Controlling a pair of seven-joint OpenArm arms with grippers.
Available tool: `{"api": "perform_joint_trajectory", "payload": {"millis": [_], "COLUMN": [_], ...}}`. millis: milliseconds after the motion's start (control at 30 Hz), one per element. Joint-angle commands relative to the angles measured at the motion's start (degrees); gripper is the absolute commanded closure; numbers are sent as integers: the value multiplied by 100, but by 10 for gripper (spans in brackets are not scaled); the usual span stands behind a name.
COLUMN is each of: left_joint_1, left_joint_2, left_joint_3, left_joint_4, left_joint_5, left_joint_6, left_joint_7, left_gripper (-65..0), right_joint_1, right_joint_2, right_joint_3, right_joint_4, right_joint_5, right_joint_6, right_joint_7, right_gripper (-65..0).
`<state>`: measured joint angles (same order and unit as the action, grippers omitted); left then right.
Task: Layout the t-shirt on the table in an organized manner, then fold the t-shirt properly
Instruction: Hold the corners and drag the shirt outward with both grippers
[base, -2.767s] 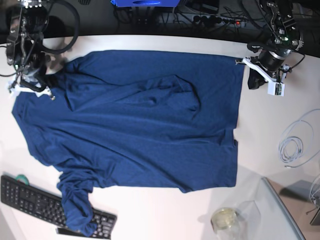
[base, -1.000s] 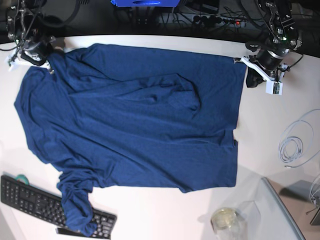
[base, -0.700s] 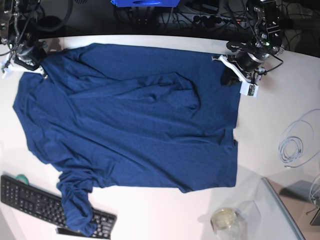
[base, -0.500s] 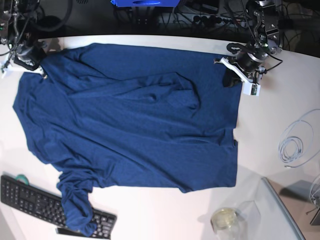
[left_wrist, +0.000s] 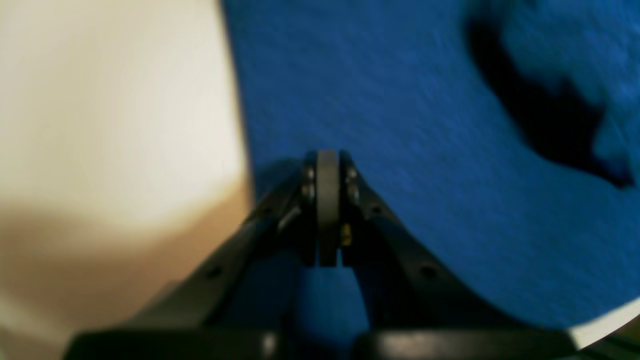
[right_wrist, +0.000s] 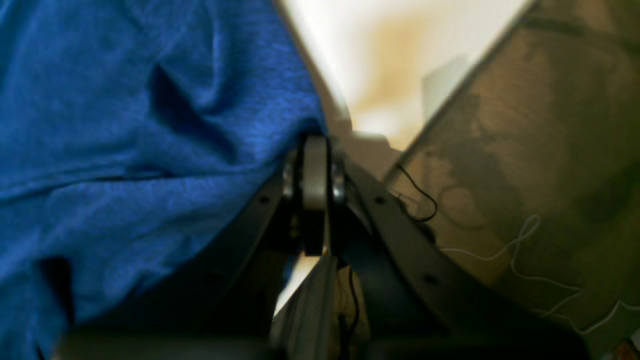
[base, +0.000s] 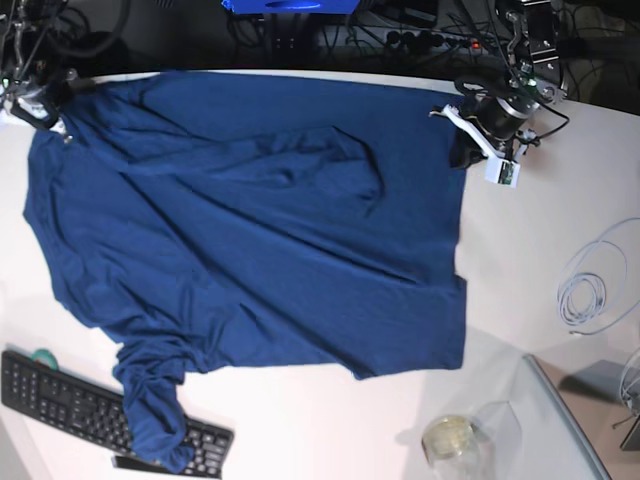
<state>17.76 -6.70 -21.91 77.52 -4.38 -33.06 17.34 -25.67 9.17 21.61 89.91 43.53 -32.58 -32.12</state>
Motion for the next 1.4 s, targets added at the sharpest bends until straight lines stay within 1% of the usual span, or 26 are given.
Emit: {"api": "perform_joint_trajectory", "payload": {"millis": [0, 33, 67, 133, 200, 233, 267, 300, 367, 433, 500, 533, 567, 600, 633, 700, 767, 900, 1000, 1033, 1167, 1367], "left_joint_1": [-13, -4, -4, 4, 4, 13, 13, 66, 198, 294, 330, 338, 303, 286, 268, 163, 66, -84, -40, -31, -84, -92], "left_joint_2": [-64, -64, -64, -64, -64, -64, -64, -64, -29, 85, 200, 226, 287, 323, 323, 323, 331, 279, 103, 41, -3, -152], "left_joint_3": [-20, -20, -20, -20, -20, -20, -20, -37, -213, -389, -415, -407, -354, -275, -169, 121, 244, 226, 218, 121, -345, -451], "left_joint_4": [112, 121, 121, 121, 121, 130, 200, 288, 622, 1018, 1264, 1299, 1281, 1220, 1123, 895, 499, -81, -116, -116, -125, -55], "left_joint_5": [-50, -50, -50, -50, -50, -50, -58, -58, -58, -58, -58, -58, -58, -32, -23, -6, -6, 3, -6, -6, 3, -6], "left_joint_6": [-39, -39, -39, -39, -39, -39, -39, -39, -39, -39, -48, -48, -48, -48, -48, -39, -39, -39, -39, -39, -39, -39], "left_joint_7": [-95, -95, -86, -86, -86, -86, -60, -51, -51, -51, -42, -42, -42, -42, -68, -86, -95, -104, -104, -121, -235, -244], "left_gripper": [0, 0, 0, 0, 0, 0, 0, 0, 0, 0, 0, 0, 0, 0, 0, 0, 0, 0, 0, 0, 0, 0], "right_joint_1": [-4, -4, -4, 22, 22, 13, 4, -4, -75, -92, -57, 31, 154, 259, 400, 717, 910, 998, 980, 980, 971, 1209], "right_joint_2": [63, 63, 63, 37, 28, 19, -51, -104, -121, -95, -7, 116, 239, 309, 380, 494, 547, 538, 520, 520, 564, 573], "right_joint_3": [50, 68, 77, 77, 59, 59, 94, 112, 244, 297, 305, 314, 297, 288, 288, 288, 279, 279, 279, 253, -257, -662], "right_joint_4": [95, 112, 130, 200, 315, 376, 447, 543, 754, 956, 992, 965, 921, 807, 649, 279, -28, -169, -204, -230, -230, -248], "right_joint_5": [3, 3, 3, 3, 3, 3, -6, -41, -41, -50, -50, -50, -50, -50, -50, -50, -50, -50, -50, -50, -50, -50], "right_joint_6": [9, 9, 9, 9, -17, -17, -17, -17, 18, 45, 247, 431, 572, 642, 678, 678, 678, 678, 686, 686, 686, 686], "right_joint_7": [43, -54, -195, -335, -371, -371, -371, -362, -344, -168, 60, 166, 210, 210, 210, 210, 210, 201, 201, 201, 201, 210], "right_gripper": [-12, -26, -56, -146, -261, -305, -330, -332, -317, -264, -204, -159, -101, -44, 0, -8, 0, 0, 0, 0, 0, 0]}}
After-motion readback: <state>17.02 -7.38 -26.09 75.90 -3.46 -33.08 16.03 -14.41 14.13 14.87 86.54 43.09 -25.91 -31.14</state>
